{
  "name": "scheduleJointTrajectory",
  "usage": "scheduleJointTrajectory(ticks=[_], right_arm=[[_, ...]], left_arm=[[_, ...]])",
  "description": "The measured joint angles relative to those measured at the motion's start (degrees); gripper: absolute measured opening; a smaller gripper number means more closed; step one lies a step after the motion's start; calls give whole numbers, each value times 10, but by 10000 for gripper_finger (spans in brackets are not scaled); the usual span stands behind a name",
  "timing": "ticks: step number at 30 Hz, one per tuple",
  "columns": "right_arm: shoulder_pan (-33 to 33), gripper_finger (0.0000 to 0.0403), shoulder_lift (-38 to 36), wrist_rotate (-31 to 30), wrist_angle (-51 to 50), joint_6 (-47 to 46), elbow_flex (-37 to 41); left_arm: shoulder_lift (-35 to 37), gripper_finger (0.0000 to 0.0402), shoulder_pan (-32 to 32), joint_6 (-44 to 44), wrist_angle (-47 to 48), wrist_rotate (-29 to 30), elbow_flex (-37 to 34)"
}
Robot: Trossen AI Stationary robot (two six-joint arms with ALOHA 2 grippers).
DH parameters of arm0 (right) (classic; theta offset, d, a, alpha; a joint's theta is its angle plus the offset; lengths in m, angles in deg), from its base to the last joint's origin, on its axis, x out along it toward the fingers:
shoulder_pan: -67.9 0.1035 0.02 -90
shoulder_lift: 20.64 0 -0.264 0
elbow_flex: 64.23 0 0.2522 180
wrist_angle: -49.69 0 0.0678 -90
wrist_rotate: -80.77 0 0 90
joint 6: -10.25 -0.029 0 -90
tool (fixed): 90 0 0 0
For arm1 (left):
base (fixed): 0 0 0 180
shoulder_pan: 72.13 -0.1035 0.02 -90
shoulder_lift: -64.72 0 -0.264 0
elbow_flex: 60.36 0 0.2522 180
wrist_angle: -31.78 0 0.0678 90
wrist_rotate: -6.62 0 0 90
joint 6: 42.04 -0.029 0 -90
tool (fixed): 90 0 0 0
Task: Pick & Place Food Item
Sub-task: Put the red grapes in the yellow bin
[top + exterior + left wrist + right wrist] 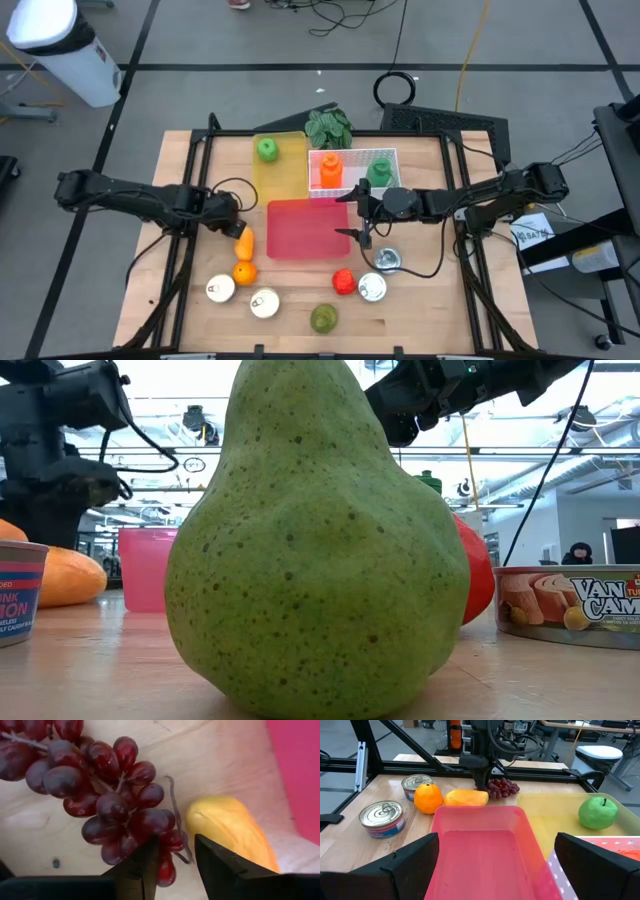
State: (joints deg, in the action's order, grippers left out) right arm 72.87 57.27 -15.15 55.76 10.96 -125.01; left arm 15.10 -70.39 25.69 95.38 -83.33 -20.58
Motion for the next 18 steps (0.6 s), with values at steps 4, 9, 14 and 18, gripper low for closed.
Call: scheduleJointTrajectory(ticks=[4, 9, 14, 18], right_arm=[[0, 377, 0, 0, 0, 0, 0], [0, 377, 0, 0, 0, 0, 0], [0, 377, 0, 0, 0, 0, 0], [0, 377, 0, 0, 0, 0, 0]], left_arm=[[-31, 121, 0, 4, -1, 0, 0], [-57, 71, 0, 21, -3, 0, 0], [-55, 12, 0, 21, -7, 9, 1], [-54, 11, 0, -8, -6, 50, 34]])
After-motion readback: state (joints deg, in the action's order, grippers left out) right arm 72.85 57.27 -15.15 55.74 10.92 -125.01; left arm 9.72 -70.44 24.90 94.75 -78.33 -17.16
